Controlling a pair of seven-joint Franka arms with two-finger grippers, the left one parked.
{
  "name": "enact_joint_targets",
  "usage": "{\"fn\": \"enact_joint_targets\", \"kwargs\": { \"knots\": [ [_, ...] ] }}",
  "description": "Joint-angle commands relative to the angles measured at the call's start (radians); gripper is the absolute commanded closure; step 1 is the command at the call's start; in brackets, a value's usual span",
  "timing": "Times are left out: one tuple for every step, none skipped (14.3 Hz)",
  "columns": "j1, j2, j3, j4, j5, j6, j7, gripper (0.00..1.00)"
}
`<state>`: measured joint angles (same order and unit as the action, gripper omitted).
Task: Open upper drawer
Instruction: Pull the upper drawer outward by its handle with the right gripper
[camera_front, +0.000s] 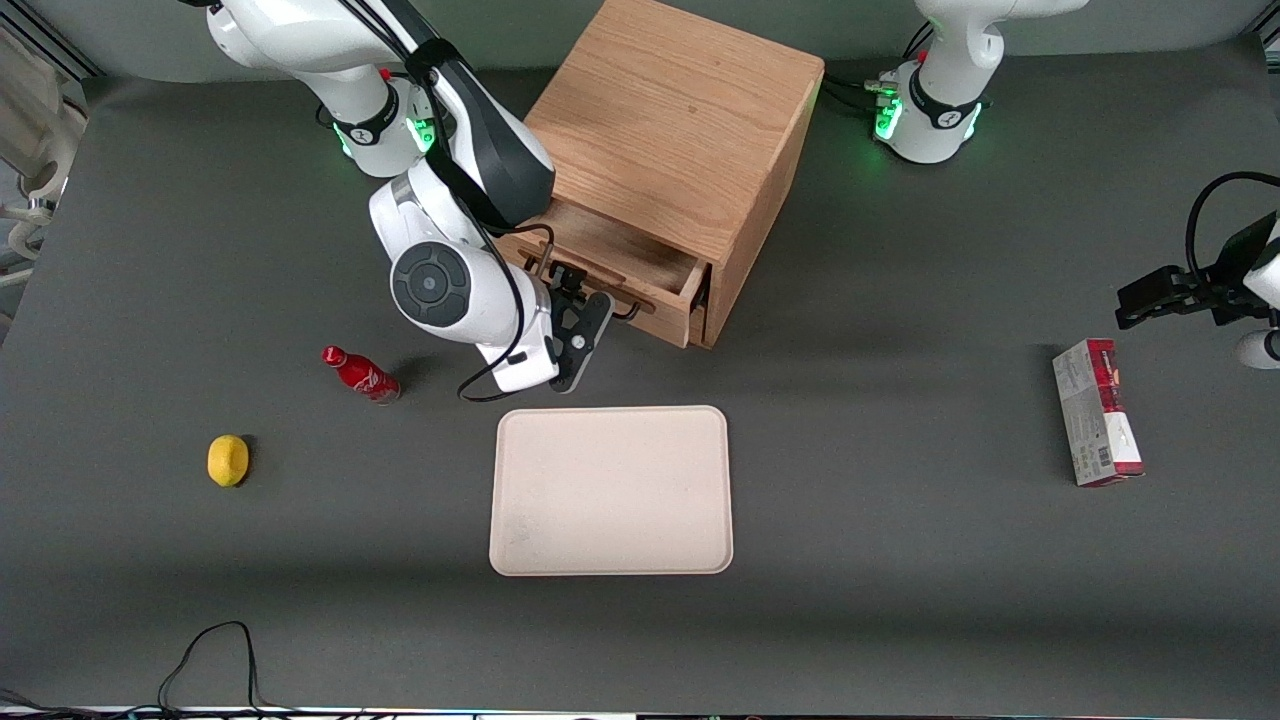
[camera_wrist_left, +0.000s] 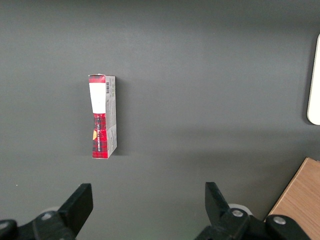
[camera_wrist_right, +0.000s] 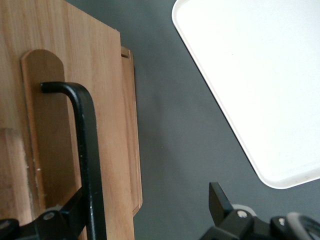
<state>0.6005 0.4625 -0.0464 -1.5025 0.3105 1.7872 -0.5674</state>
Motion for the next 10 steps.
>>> {"fn": "enact_joint_targets", "kwargs": {
  "knots": [
    [-0.019, 0.013, -0.001, 0.002, 0.027, 0.029, -0.032, 0.00],
    [-0.019, 0.018, -0.001, 0.004, 0.027, 0.037, -0.034, 0.00],
    [-0.025, 0.021, -0.001, 0.005, 0.028, 0.041, -0.032, 0.00],
    [-0.028, 0.025, -0.001, 0.013, 0.036, 0.044, -0.034, 0.00],
    [-0.034, 0.033, -0.001, 0.019, 0.053, 0.044, -0.035, 0.00],
    [-0.044, 0.034, -0.001, 0.024, 0.058, 0.044, -0.035, 0.00],
    [-0.044, 0.039, -0.001, 0.025, 0.058, 0.046, -0.035, 0.00],
    [-0.044, 0.041, -0.001, 0.025, 0.058, 0.046, -0.034, 0.00],
    [-0.050, 0.041, -0.001, 0.025, 0.059, 0.046, -0.035, 0.00],
    [-0.059, 0.042, -0.001, 0.025, 0.059, 0.046, -0.034, 0.00]
  ]
}}
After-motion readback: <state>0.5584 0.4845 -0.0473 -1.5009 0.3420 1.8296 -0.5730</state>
